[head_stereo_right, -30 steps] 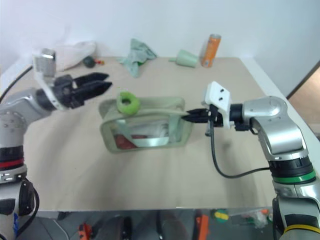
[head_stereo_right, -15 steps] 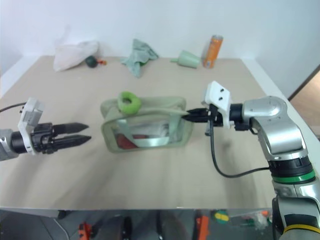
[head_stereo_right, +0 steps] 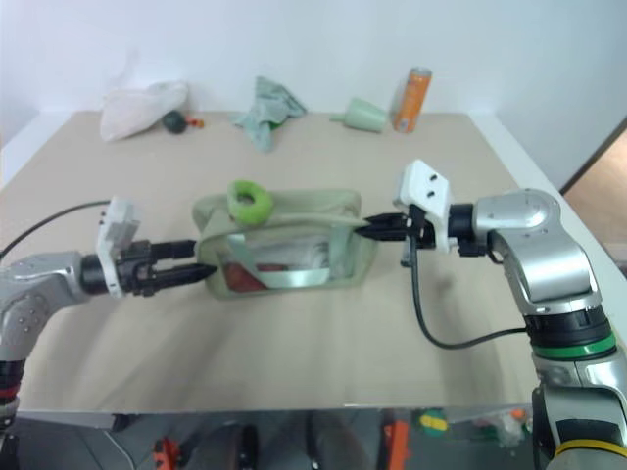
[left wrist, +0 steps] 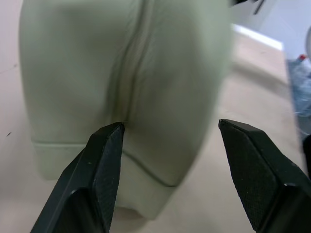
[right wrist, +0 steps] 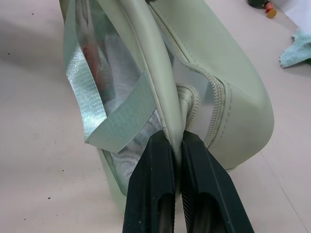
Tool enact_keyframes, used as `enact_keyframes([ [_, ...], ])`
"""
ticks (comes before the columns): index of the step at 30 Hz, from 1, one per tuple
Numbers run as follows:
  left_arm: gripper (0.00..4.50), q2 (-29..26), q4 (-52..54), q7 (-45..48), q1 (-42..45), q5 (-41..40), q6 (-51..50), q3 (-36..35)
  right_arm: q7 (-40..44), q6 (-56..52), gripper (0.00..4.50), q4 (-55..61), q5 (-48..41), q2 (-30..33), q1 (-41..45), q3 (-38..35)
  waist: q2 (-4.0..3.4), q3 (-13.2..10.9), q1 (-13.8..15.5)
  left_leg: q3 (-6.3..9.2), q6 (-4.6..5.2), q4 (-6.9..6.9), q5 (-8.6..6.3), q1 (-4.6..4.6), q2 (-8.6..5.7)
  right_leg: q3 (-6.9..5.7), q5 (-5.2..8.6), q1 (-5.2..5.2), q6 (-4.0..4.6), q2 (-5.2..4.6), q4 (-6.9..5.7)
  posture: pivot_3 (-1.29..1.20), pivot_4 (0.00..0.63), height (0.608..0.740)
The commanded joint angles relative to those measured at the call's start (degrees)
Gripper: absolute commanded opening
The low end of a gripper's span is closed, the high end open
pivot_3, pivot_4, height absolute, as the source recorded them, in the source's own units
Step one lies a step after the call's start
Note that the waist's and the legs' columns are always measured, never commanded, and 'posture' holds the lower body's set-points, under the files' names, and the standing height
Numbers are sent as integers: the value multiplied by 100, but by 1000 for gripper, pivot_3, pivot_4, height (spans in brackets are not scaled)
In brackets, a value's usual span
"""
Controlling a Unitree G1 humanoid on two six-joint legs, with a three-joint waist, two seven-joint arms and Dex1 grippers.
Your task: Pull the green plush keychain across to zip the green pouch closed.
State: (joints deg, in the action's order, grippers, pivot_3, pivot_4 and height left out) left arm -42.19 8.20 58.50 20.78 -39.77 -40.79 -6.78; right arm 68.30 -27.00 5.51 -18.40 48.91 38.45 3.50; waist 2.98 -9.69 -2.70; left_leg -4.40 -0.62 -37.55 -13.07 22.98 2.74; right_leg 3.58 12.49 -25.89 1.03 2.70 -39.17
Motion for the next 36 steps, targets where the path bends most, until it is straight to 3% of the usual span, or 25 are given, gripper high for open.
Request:
enact_keyframes([
  [1,2076,68,-35,-23,213,-8,111,-64,-35,-50,0,223,-85,85,-41,-159,1,0,1,1,0,-1,0,1,0,-1,0,0,-1,0,0,0,150,740],
  [7,22,92,45,-6,368,-213,-28,-184,-80,-66,0,226,-86,91,-59,-140,0,0,-3,1,0,-1,0,1,1,0,-1,0,-1,1,0,0,150,740],
  [16,22,-28,152,-42,340,-132,93,-254,-129,-126,0,178,-152,33,-26,-151,0,0,-4,1,0,-1,0,2,1,-1,-1,-1,-1,2,0,0,150,740],
  [26,0,-91,131,14,251,-57,214,-232,-264,-824,3304,474,-1022,238,-210,-1071,-1,-1,8,3,0,0,-2,12,-3,-1,2,-5,-1,-3,3,0,150,740],
  [30,0,-122,112,105,173,10,286,-138,-371,-1079,3304,671,-1783,114,323,-1571,-4,-3,-14,0,1,0,-2,12,-4,3,2,-6,-2,-3,5,0,150,740],
  [33,0,-109,65,161,160,84,340,-48,-447,-891,3304,980,-1702,-140,640,-1122,-7,-4,-21,0,2,0,-2,4,2,3,-2,-5,-4,5,3,0,150,740],
  [36,0,-56,25,193,157,131,376,-2,-488,-553,3304,1151,-1050,-348,867,-239,-3,-2,-5,13,2,0,-1,-1,14,-14,-2,3,-4,16,3,0,150,740],
])
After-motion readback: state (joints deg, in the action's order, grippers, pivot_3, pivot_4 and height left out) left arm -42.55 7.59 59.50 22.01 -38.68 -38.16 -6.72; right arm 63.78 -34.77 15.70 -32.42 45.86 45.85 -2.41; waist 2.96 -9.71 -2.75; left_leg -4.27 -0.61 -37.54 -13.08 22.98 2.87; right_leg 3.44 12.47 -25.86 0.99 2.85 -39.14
